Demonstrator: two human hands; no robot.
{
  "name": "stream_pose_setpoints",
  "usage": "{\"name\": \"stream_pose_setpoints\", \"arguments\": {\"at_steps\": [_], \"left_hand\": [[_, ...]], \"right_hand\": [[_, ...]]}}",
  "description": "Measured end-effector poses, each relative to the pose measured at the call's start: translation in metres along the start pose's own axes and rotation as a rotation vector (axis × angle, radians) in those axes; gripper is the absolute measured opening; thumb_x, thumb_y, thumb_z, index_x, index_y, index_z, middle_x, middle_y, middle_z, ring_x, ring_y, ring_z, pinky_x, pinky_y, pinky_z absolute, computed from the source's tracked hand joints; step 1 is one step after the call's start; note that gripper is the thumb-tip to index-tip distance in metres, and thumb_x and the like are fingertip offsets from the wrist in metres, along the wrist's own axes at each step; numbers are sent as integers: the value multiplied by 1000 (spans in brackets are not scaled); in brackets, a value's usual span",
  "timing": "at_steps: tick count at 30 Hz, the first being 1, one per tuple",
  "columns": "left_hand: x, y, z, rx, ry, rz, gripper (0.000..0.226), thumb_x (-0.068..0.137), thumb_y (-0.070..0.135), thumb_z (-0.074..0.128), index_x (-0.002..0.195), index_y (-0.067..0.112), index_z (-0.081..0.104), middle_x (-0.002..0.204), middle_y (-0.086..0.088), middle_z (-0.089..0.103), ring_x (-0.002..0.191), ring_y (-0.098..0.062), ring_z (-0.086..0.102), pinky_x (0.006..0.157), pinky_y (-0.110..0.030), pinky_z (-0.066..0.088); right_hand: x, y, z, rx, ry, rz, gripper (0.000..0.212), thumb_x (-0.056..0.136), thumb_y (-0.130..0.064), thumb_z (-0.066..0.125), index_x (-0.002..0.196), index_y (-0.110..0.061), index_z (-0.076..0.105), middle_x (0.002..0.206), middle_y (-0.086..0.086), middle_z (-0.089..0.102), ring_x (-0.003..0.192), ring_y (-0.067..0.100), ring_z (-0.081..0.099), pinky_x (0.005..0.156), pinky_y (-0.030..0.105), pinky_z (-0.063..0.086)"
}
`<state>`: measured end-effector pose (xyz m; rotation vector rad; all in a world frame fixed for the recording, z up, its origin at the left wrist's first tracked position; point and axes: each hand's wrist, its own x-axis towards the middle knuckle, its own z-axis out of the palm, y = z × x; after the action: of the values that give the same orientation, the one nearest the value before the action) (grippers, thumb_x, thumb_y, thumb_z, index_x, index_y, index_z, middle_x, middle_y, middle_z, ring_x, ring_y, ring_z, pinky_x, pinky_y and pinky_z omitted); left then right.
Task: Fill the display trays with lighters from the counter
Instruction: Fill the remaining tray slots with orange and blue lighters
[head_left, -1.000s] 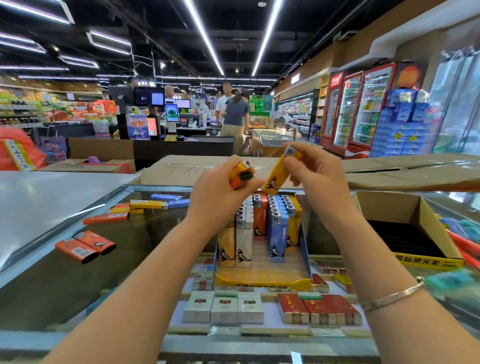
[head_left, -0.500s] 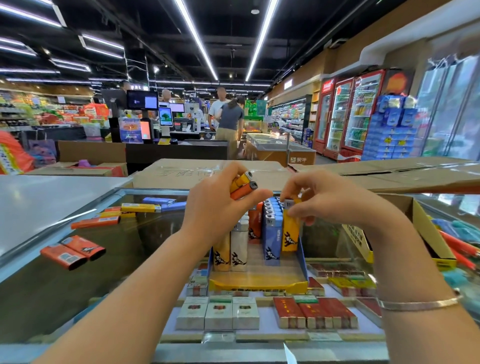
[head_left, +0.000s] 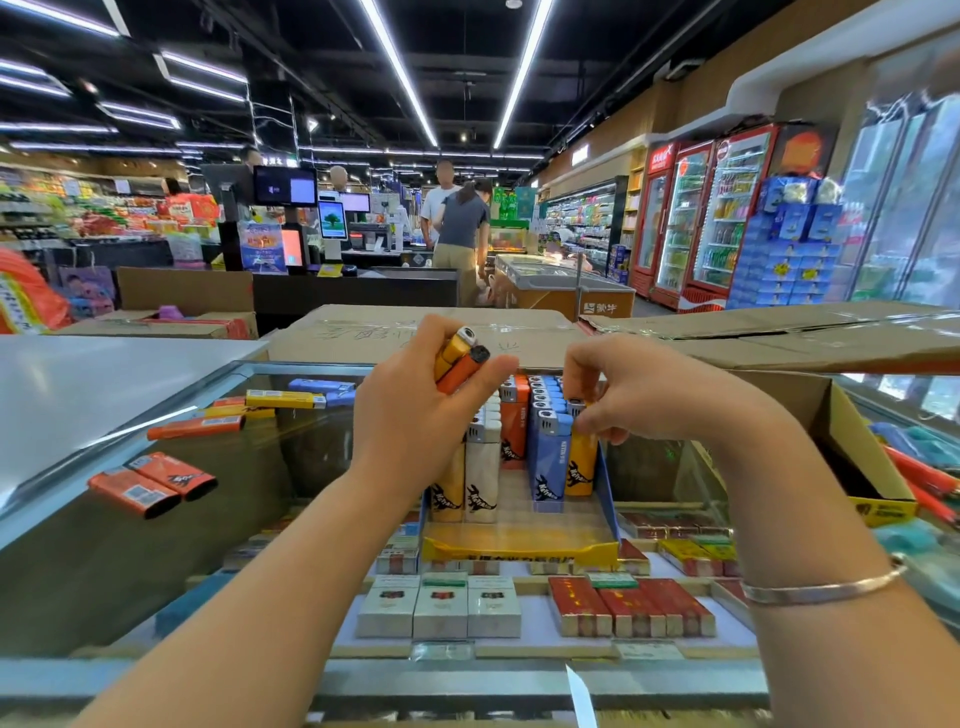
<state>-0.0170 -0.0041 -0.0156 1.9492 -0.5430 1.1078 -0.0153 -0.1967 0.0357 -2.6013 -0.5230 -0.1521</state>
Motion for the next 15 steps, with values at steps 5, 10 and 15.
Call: {"name": "stream_pose_setpoints", "arguments": {"at_steps": [5,10,15], "left_hand": [[1,-4,2,-6,14,-20,43,75,70,46,84,28,47,64,6,53,59,-7,52,54,-27,43],[5,-6,4,50,-35,4,45,73,68,46,87,25,48,65,3,55,61,-12,54,53,-30,44],[7,-7,4,113,-99,59,36,79,64,48,88,29,44,62,12,48,57,-4,50,50,-22,37]], "right_hand": [[1,4,5,19,-22,29,23,80,-3,68,79,-19,52,76,3,58,56,8,59,46,14,45],[1,8,3,66,-39,37,22,79,-3,68,80,-18,52,72,1,59,48,0,59,46,13,45],[0,6,3,74,-41,43,22,79,-2,69,82,-17,52,75,1,58,46,-2,58,45,12,44]]}}
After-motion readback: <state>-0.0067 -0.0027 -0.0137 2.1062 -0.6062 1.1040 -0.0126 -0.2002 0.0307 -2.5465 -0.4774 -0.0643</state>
